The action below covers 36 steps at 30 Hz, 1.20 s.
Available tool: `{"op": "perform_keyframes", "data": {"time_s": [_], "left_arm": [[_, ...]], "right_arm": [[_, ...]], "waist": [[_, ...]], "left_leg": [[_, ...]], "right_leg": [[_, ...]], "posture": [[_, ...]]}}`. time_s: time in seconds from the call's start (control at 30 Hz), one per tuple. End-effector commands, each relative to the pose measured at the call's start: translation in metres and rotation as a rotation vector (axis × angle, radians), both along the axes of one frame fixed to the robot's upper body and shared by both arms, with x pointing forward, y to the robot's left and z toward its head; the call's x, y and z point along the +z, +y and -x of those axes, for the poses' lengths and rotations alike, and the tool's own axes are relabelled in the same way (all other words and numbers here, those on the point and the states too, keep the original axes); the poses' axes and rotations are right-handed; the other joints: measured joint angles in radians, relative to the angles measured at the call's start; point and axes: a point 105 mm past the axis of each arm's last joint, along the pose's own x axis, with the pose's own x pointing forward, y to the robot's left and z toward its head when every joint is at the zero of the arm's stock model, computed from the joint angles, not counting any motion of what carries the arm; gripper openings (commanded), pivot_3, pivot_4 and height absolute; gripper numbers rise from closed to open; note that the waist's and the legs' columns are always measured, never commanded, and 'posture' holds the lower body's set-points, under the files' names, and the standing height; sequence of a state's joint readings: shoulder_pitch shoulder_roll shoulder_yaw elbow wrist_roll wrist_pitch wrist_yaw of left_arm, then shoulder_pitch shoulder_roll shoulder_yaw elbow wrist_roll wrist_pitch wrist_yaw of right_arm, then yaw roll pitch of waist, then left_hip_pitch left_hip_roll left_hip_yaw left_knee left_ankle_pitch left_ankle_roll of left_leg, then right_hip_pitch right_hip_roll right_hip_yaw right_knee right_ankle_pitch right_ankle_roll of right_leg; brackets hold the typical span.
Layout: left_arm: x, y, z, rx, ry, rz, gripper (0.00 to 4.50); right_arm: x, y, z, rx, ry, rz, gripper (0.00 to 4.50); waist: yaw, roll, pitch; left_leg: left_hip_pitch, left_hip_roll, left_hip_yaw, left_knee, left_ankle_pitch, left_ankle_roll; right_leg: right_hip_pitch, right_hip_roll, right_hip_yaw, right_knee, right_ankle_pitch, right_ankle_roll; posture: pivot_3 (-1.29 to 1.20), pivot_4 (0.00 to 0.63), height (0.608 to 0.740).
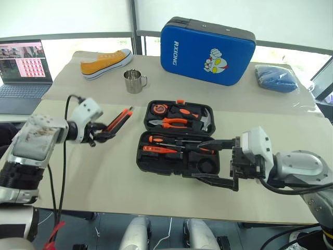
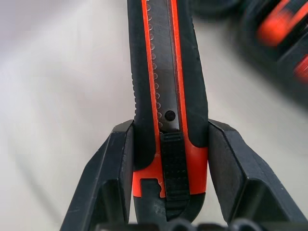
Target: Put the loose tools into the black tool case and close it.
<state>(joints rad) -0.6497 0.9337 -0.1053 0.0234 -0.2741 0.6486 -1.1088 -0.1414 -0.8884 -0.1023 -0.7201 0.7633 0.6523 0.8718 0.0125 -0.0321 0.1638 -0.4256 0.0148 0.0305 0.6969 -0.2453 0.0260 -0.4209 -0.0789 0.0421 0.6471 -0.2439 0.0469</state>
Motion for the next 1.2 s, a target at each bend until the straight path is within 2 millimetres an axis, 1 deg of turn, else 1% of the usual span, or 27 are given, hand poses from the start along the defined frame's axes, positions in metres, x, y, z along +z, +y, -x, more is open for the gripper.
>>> {"op": "perform_keyframes", "data": {"time_s": [0.03, 0.1, 0.17, 0.23, 0.3, 0.4, 0.53, 0.7, 0.87, 1.0, 1.07, 1.13, 1.17, 1.2], "left_arm": [[0.005, -0.064, 0.039, -0.471, -0.001, -0.097, 1.74], [0.0, -0.073, 0.044, -0.55, 0.006, -0.144, 1.74], [-0.006, -0.09, 0.045, -0.64, 0.005, -0.206, 1.74], [-0.01, -0.104, 0.042, -0.683, 0.008, -0.251, 1.74], [-0.022, -0.108, 0.042, -0.712, 0.044, -0.337, 1.74], [-0.03, -0.109, 0.045, -0.756, 0.077, -0.393, 1.74], [-0.044, -0.117, 0.04, -0.759, 0.112, -0.436, 1.74], [-0.045, -0.123, 0.034, -0.702, 0.132, -0.416, 1.74], [-0.051, -0.121, 0.034, -0.698, 0.145, -0.43, 1.74], [-0.055, -0.115, 0.035, -0.696, 0.15, -0.459, 1.74], [-0.056, -0.115, 0.032, -0.676, 0.139, -0.462, 1.74], [-0.052, -0.119, 0.028, -0.662, 0.111, -0.438, 2.74], [-0.047, -0.122, 0.029, -0.662, 0.111, -0.41, 3.01], [-0.042, -0.124, 0.031, -0.663, 0.119, -0.381, 3.38]], "right_arm": [[0.006, -0.003, 0.006, 0.008, -0.027, 0.023, 4.5], [0.005, -0.004, 0.006, 0.005, -0.025, 0.025, 4.5], [0.005, -0.003, 0.007, -0.005, -0.024, 0.017, 4.5], [0.005, -0.002, 0.008, -0.016, -0.02, 0.005, 4.5], [0.005, 0.0, 0.01, -0.027, -0.021, -0.006, 4.5], [0.005, 0.001, 0.011, -0.042, -0.019, -0.016, 4.5], [0.002, 0.0, 0.016, -0.073, -0.013, -0.018, 4.5], [0.003, 0.002, 0.018, -0.085, -0.007, -0.032, 4.5], [0.003, -0.001, 0.017, -0.096, -0.003, -0.036, 4.5], [0.003, -0.001, 0.016, -0.096, 0.0, -0.037, 4.5], [0.003, 0.0, 0.016, -0.093, 0.0, -0.039, 4.5], [0.003, 0.001, 0.014, -0.093, -0.01, -0.039, 4.5], [0.003, 0.001, 0.012, -0.1, -0.017, -0.043, 4.5], [0.004, 0.001, 0.011, -0.107, -0.019, -0.047, 4.5]], "waist": [[0.003, 0.0, 0.0], [0.0, 0.0, 0.0], [-0.004, 0.0, 0.0], [-0.006, 0.0, 0.0], [-0.007, 0.0, 0.0], [-0.011, 0.0, 0.0], [-0.011, 0.0, 0.0], [-0.005, 0.0, 0.0], [-0.004, 0.0, 0.0], [-0.003, 0.0, 0.0], [-0.003, 0.0, 0.0], [-0.003, 0.0, 0.0], [-0.003, 0.0, 0.0], [-0.003, 0.0, 0.0]], "left_leg": [[0.0, 0.0, 0.0, 0.0, 0.0, 0.0], [0.001, 0.0, 0.001, 0.0, 0.0, 0.0], [0.001, 0.0, 0.001, 0.0, 0.0, 0.0], [0.001, 0.001, 0.001, 0.0, 0.0, 0.0], [0.001, 0.0, 0.0, 0.001, 0.0, 0.0], [0.001, 0.0, 0.0, 0.0, 0.0, 0.0], [0.0, 0.0, 0.0, 0.001, 0.0, 0.0], [0.0, 0.0, 0.0, 0.002, 0.0, 0.0], [0.001, 0.0, -0.001, 0.002, 0.0, 0.0], [0.001, 0.0, -0.001, 0.002, 0.0, 0.0], [0.001, 0.0, -0.001, 0.002, 0.0, 0.0], [0.001, 0.0, -0.001, 0.002, 0.0, 0.0], [0.002, 0.0, -0.001, 0.003, 0.0, 0.0], [0.001, 0.0, -0.001, 0.003, 0.0, 0.0]], "right_leg": [[0.0, 0.0, 0.0, 0.0, 0.0, 0.0], [0.001, 0.0, 0.001, -0.001, 0.0, 0.0], [0.001, 0.001, 0.001, 0.0, 0.0, 0.0], [0.0, 0.002, 0.001, 0.0, 0.0, 0.0], [0.001, 0.002, 0.001, 0.0, 0.0, 0.0], [0.001, 0.002, 0.002, 0.0, 0.0, 0.0], [0.0, 0.002, 0.002, 0.0, 0.0, 0.0], [0.001, 0.002, 0.001, 0.0, 0.0, 0.001], [0.001, 0.002, 0.001, 0.0, 0.0, 0.0], [0.002, 0.002, 0.001, 0.0, 0.0, 0.0], [0.002, 0.002, 0.001, 0.0, 0.0, 0.0], [0.002, 0.002, 0.001, 0.0, 0.0, 0.0], [0.002, 0.002, 0.001, 0.0, 0.0, 0.0], [0.002, 0.002, 0.001, 0.0, 0.0, 0.0]], "posture": [[0.0, 0.15, 0.739], [0.0, 0.15, 0.739], [0.0, 0.15, 0.739], [0.0, 0.15, 0.739], [0.0, 0.15, 0.739], [0.0, 0.15, 0.739], [0.0, 0.15, 0.739], [0.0, 0.15, 0.739], [0.0, 0.15, 0.739], [0.0, 0.15, 0.739], [0.0, 0.15, 0.739], [0.0, 0.15, 0.739], [0.0, 0.15, 0.739], [0.0, 0.15, 0.739]]}}
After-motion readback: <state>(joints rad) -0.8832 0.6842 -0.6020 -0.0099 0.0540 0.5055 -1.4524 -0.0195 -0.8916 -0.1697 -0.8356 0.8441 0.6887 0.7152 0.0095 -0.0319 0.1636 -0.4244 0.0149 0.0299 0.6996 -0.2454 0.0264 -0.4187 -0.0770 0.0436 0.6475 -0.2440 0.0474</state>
